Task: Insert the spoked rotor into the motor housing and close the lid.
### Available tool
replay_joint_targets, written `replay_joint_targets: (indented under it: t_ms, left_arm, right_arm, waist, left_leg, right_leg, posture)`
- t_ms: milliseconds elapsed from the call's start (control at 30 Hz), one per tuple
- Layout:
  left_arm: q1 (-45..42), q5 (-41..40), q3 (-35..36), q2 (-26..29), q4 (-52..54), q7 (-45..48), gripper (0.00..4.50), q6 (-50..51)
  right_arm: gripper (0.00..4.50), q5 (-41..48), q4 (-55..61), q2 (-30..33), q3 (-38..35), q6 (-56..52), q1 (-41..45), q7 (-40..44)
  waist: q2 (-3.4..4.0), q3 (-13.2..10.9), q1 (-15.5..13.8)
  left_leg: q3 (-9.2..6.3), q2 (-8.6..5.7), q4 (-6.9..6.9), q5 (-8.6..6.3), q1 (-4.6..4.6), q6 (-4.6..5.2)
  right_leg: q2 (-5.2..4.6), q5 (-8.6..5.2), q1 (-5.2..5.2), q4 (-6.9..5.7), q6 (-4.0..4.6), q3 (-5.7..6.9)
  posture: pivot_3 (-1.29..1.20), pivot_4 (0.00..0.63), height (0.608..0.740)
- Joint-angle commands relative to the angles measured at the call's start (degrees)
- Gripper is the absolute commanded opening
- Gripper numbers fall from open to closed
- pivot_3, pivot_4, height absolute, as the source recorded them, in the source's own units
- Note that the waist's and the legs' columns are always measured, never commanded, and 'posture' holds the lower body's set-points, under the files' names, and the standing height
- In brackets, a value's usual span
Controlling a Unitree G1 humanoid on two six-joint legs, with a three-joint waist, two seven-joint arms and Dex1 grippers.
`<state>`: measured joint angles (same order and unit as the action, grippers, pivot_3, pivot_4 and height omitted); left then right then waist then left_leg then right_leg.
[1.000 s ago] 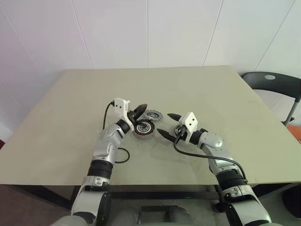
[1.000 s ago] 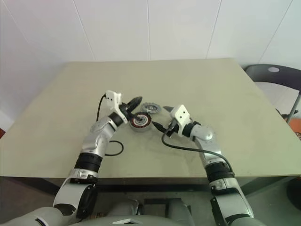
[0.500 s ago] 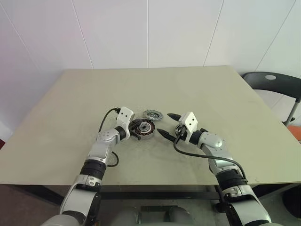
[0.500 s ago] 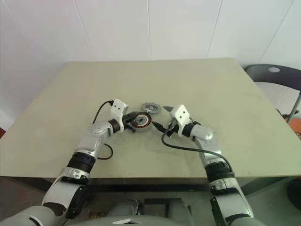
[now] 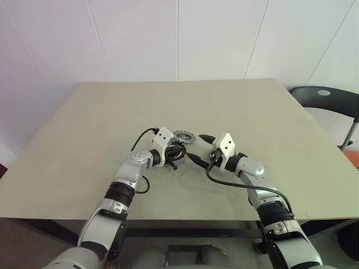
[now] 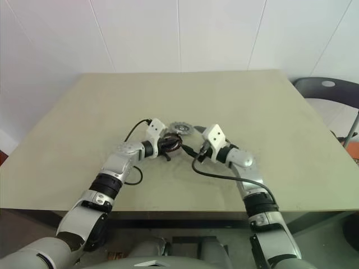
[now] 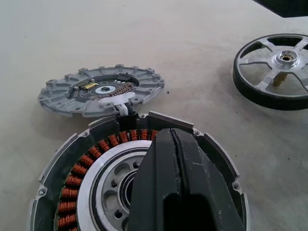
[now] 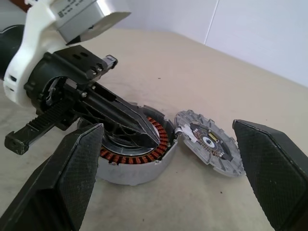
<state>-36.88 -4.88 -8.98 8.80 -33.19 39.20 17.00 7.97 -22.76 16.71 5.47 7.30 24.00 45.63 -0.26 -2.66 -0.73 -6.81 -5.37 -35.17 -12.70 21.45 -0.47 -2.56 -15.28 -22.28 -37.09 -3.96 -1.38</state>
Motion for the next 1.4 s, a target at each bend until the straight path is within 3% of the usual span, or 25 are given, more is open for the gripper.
replay_joint_targets:
  t_ms: [33, 333, 667, 1067, 1300, 1400]
  left_arm:
    - [-1.2, 1.6, 0.3, 1.6, -1.4, -1.2, 0.04, -0.2]
    - [-1.3, -2.6, 6.5, 3.9, 3.7, -3.2, 0.04, -1.5]
    - [2.6, -1.9, 1.0, 5.1, 9.1, 4.0, 0.04, 5.7]
    - [-0.5, 2.7, -3.7, 4.8, 3.5, 4.5, 0.04, 6.1]
    - [-3.3, 5.4, -10.4, 8.2, 1.7, 17.0, 0.04, 6.8]
    - [-5.7, 7.7, -10.9, 9.3, -2.5, 17.1, 0.04, 4.2]
  right_arm:
    - [4.50, 0.1, 1.3, -0.1, -0.3, 0.9, 1.0, -0.4]
    - [4.50, 0.0, 0.6, -0.3, -0.2, 1.2, 1.4, -0.5]
    - [4.50, 0.1, 0.3, -0.3, -0.1, 1.3, 1.9, -0.3]
    - [4.50, 0.0, 0.4, -0.2, -0.2, 1.3, 1.8, -0.5]
    - [4.50, -0.1, 0.1, -0.7, 0.0, 1.5, 2.1, -0.6]
    - [4.50, -0.1, 0.2, -0.7, -0.1, 1.6, 2.0, -0.7]
  waist:
    - [0.00, 0.0, 0.0]
    - [0.00, 0.0, 0.2]
    - [0.00, 0.0, 0.1]
    - [0.00, 0.0, -0.1]
    - [0.00, 0.0, 0.0]
    - [0.00, 0.0, 0.0]
  left_leg:
    - [0.00, 0.00, 0.00, 0.00, -0.01, 0.00]
    - [0.00, 0.03, 0.03, 0.00, 0.06, 0.00]
    - [0.00, 0.02, 0.02, 0.00, 0.03, 0.00]
    - [-0.01, 0.02, -0.02, 0.00, -0.05, 0.00]
    - [0.00, 0.00, -0.02, 0.00, -0.05, 0.00]
    - [0.00, 0.00, 0.08, -0.01, -0.03, 0.01]
  right_leg:
    - [0.00, 0.00, 0.00, 0.00, 0.00, 0.00]
    - [0.02, 0.04, -0.11, -0.01, 0.05, -0.02]
    - [0.01, 0.04, -0.07, -0.02, 0.06, -0.02]
    - [0.00, 0.00, 0.06, -0.02, 0.04, -0.01]
    - [-0.02, -0.02, 0.07, 0.00, 0.03, -0.01]
    - [-0.02, 0.02, -0.01, 0.02, 0.05, -0.01]
  posture:
    - [0.00, 0.000, 0.740]
    - [0.00, 0.000, 0.740]
    - [0.00, 0.000, 0.740]
    - [0.00, 0.000, 0.740]
    - [0.00, 0.000, 0.740]
    - [0.00, 0.000, 0.740]
